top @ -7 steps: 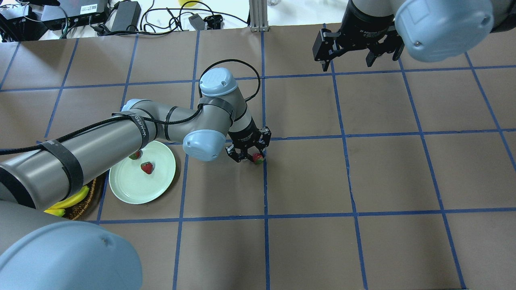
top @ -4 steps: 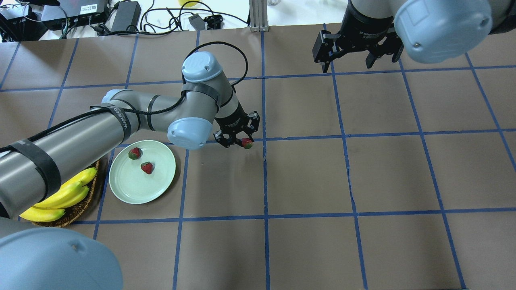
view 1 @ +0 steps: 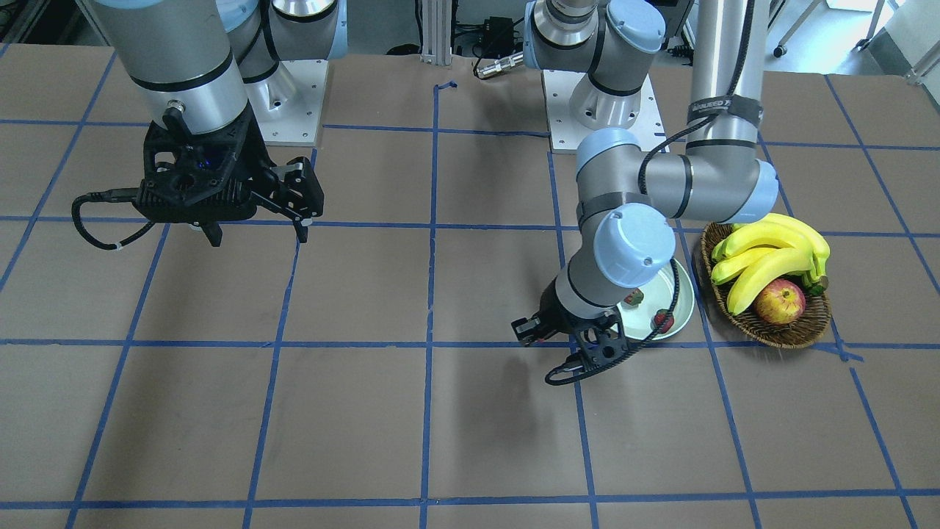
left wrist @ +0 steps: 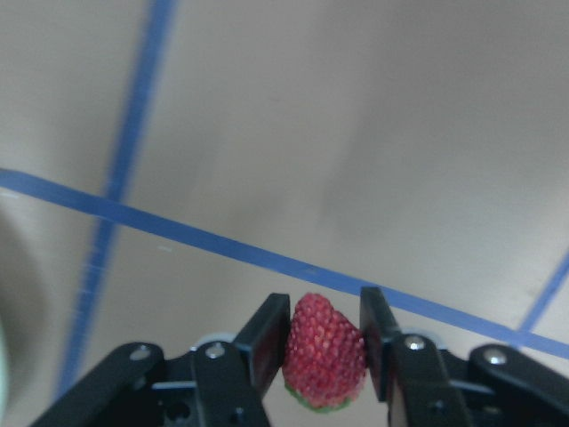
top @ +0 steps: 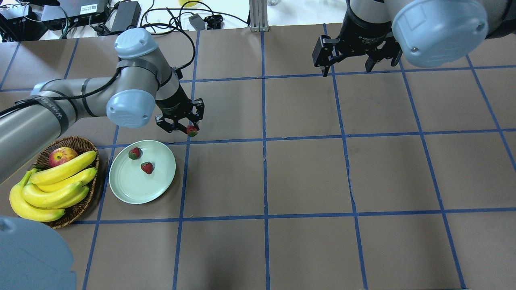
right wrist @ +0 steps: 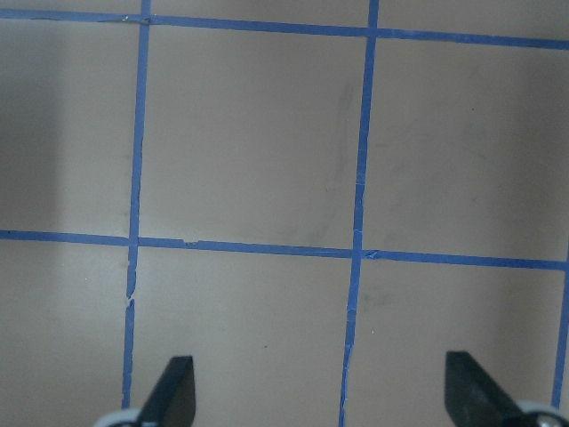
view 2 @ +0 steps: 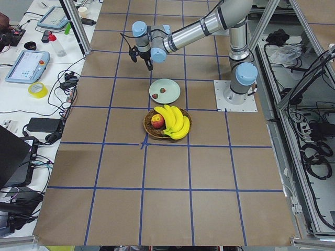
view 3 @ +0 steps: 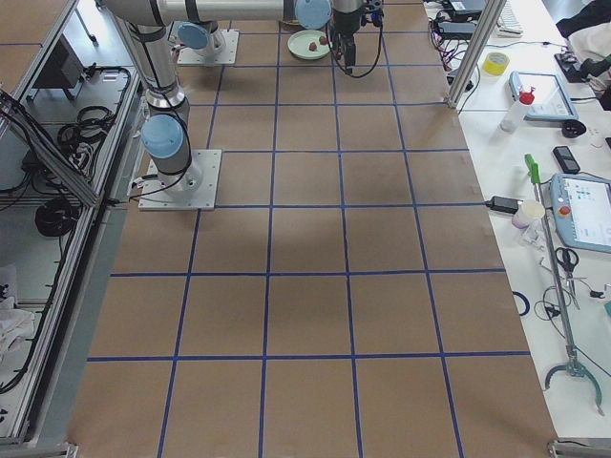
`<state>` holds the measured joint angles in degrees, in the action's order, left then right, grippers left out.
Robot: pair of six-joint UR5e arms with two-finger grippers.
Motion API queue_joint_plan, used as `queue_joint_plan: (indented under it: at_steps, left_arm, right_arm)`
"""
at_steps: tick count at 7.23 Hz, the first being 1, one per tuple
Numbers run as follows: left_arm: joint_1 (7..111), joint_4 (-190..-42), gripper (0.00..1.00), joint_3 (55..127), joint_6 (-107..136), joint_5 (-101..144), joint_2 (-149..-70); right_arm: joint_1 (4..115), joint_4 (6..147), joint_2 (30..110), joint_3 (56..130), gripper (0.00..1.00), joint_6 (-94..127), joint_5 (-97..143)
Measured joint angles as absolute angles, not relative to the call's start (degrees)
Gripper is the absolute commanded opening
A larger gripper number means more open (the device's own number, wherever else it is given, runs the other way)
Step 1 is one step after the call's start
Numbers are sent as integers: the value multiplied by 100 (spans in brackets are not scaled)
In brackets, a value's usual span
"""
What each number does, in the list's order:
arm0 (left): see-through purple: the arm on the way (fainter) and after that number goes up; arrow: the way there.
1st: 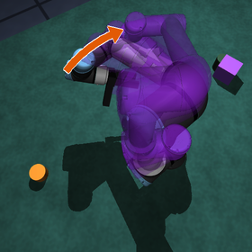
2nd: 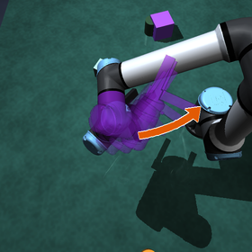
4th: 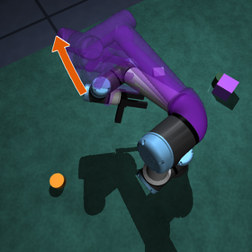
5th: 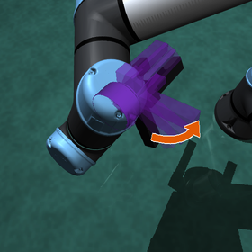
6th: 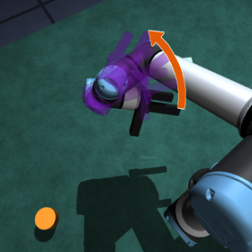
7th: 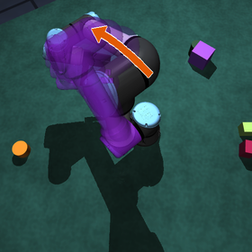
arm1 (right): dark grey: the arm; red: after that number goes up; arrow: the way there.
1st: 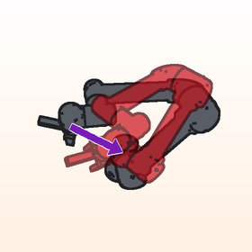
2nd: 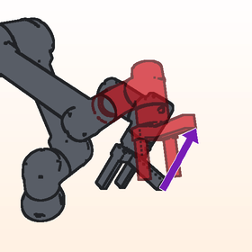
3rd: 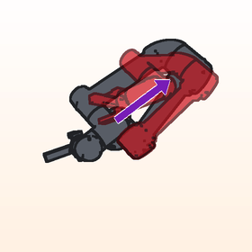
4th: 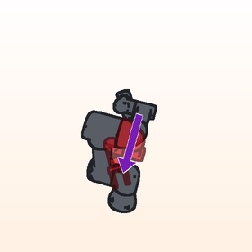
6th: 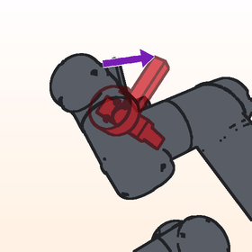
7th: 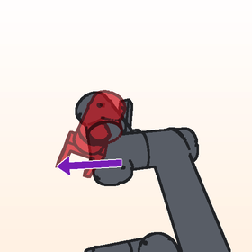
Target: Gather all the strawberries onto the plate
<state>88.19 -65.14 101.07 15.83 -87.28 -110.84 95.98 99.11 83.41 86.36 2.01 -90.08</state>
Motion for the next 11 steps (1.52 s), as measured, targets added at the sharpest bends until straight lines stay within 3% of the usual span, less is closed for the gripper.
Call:
queue_joint_plan:
  at_steps: [3,5,8,11]
  left_arm:
    - [8288,-7313,0,10269,457,-9501,-10810]
    - [8228,-7363,99,10507,377,-9533,-10796]
    - [8234,-7458,100,10337,371,-9501,-10612]
    - [8265,-8507,100,9118,378,-9483,-10080]
  right_arm:
    - [9594,9925,8343,8652,100,198,-9012]
    - [9596,9938,8343,8656,100,212,-9013]
    - [9597,9951,8341,8655,100,211,-9023]
    - [9598,9947,8341,8657,100,205,-9030]
